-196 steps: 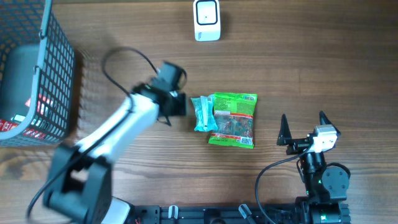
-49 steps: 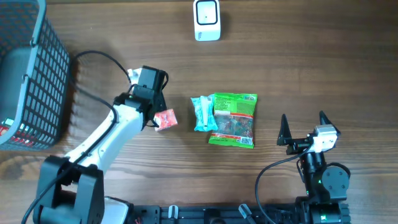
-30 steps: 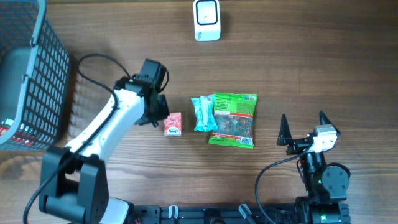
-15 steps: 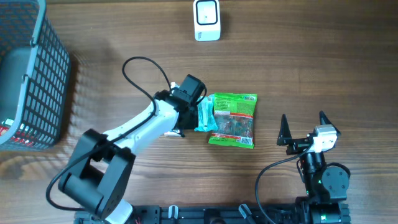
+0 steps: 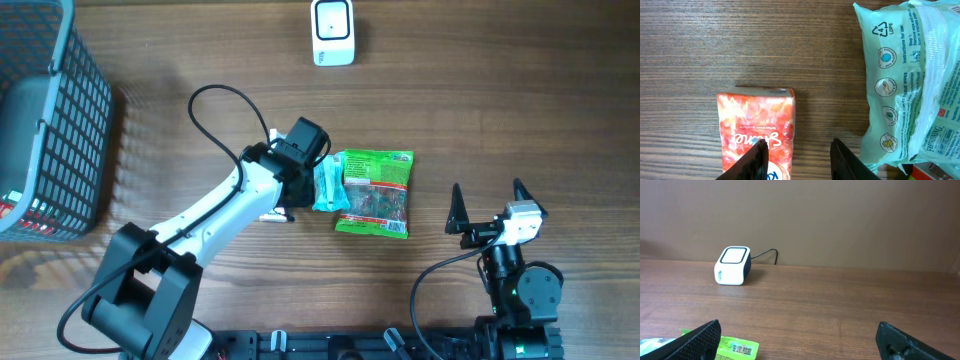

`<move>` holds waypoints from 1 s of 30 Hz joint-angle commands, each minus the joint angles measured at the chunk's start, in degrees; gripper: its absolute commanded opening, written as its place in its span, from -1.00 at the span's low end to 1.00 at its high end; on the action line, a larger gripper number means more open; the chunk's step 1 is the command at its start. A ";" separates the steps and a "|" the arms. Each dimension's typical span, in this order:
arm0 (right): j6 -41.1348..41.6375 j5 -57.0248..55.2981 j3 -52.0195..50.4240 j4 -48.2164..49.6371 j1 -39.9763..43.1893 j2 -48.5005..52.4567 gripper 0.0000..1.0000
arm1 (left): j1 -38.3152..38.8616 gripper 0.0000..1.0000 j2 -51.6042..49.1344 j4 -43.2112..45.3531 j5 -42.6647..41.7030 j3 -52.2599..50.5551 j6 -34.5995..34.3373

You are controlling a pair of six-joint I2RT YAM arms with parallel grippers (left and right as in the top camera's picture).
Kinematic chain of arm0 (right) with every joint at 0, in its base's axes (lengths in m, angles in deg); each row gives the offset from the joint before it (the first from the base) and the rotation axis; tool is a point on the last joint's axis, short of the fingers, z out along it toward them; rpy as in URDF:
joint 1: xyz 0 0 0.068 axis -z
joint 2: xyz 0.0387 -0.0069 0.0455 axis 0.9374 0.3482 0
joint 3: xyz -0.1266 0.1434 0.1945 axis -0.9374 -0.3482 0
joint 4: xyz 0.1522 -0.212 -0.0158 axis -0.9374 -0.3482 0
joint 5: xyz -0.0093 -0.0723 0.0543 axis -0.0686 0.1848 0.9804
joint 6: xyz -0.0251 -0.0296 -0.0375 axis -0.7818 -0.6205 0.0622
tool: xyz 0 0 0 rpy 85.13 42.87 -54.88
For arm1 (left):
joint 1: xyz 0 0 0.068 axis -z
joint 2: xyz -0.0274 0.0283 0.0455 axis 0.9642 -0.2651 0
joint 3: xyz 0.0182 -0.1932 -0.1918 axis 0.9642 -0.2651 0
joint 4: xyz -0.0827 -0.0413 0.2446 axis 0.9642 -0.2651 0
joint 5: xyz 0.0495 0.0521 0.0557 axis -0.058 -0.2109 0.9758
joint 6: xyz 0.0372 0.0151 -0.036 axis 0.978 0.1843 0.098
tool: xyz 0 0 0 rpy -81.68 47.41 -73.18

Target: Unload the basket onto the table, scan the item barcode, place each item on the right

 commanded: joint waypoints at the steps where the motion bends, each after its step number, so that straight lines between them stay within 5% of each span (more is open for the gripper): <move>1: -0.26 0.48 -0.07 0.13 0.15 -0.39 0.99 | 0.83 -0.24 0.74 0.11 1.20 -1.90 -0.59; 12: -0.26 0.48 -0.07 0.13 0.15 -0.39 1.00 | 0.83 -0.21 0.74 7.98 4.81 -9.03 -0.59; 16: -0.28 0.48 -0.07 0.13 0.15 -0.39 0.99 | 0.83 -0.58 0.72 9.49 4.81 -11.32 -0.59; 20: -0.26 0.48 -0.07 0.13 0.15 -0.39 1.00 | 0.83 -0.30 0.74 9.27 4.81 -12.26 -0.57; 30: -0.24 0.48 -0.07 0.13 0.15 -0.39 0.99 | 2.99 -0.19 5.31 -0.24 13.07 -3.48 -0.37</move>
